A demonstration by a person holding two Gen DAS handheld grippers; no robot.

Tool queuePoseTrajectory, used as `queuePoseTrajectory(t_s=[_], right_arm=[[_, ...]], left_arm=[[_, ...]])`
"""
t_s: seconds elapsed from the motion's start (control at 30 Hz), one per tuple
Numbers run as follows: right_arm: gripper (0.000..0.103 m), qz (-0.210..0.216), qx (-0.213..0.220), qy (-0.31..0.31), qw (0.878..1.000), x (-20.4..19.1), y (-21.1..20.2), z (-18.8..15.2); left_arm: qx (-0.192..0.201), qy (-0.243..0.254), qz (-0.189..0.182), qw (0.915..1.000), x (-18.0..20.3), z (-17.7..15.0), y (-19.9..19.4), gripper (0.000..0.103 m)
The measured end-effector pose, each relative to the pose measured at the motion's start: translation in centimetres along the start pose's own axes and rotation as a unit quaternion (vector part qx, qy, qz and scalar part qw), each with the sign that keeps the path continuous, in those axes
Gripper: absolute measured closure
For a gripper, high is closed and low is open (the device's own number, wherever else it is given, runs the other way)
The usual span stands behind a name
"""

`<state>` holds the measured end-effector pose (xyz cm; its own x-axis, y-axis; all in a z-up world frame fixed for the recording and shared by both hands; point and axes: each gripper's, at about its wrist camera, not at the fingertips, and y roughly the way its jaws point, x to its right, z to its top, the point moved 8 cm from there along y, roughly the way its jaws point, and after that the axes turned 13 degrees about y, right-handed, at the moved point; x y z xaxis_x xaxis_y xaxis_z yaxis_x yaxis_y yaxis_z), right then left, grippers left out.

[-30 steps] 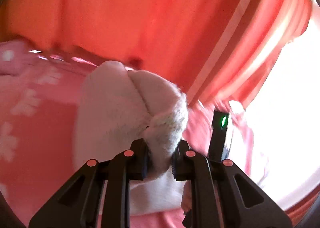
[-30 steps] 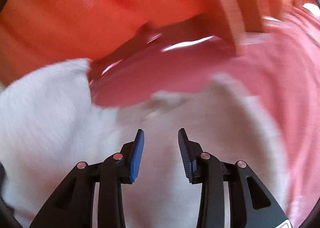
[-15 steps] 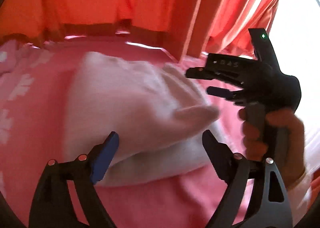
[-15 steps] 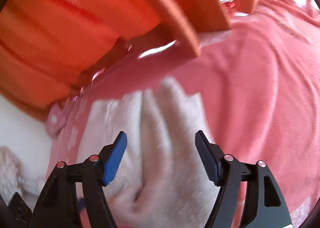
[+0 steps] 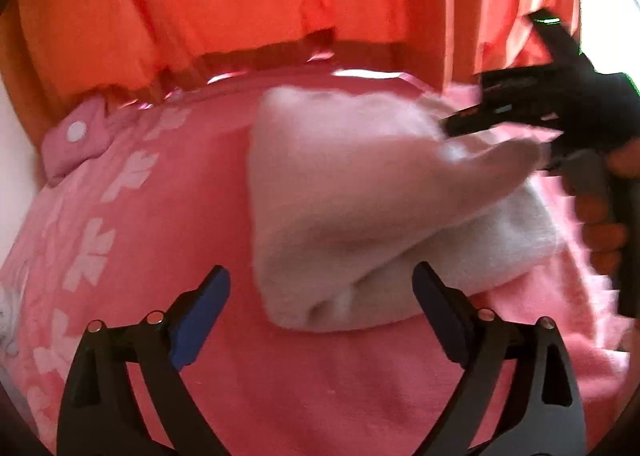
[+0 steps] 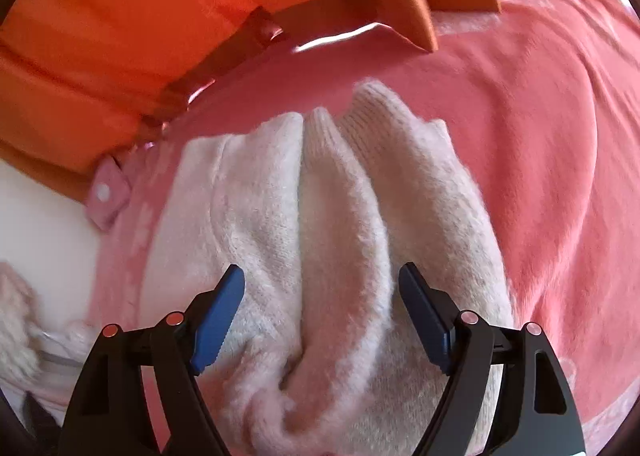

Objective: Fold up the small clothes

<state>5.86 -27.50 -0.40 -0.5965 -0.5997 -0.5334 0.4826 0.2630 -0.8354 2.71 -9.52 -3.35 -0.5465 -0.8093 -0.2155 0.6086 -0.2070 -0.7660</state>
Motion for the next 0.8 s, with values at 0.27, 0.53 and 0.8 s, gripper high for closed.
queuePoseTrajectory(t_s=[0.27, 0.53, 0.8], right_arm=[[0.024, 0.013, -0.043, -0.031, 0.999, -1.8, 1.6, -1.6], [0.087, 0.163, 0.053, -0.077, 0.982, -6.7, -5.9, -0.9], [0.084, 0.025, 0.03, -0.022, 0.999, 5.2, -1.6, -0.2]], left_arm=[[-0.057, -0.117, -0.091, 0.9873, -1.5, -3.1, 4.5, 0.021], [-0.04, -0.135, -0.147, 0.979, -1.6, -2.2, 3.5, 0.074], [-0.054, -0.11, -0.172, 0.9774, 0.9, -2.2, 4.2, 0.079]])
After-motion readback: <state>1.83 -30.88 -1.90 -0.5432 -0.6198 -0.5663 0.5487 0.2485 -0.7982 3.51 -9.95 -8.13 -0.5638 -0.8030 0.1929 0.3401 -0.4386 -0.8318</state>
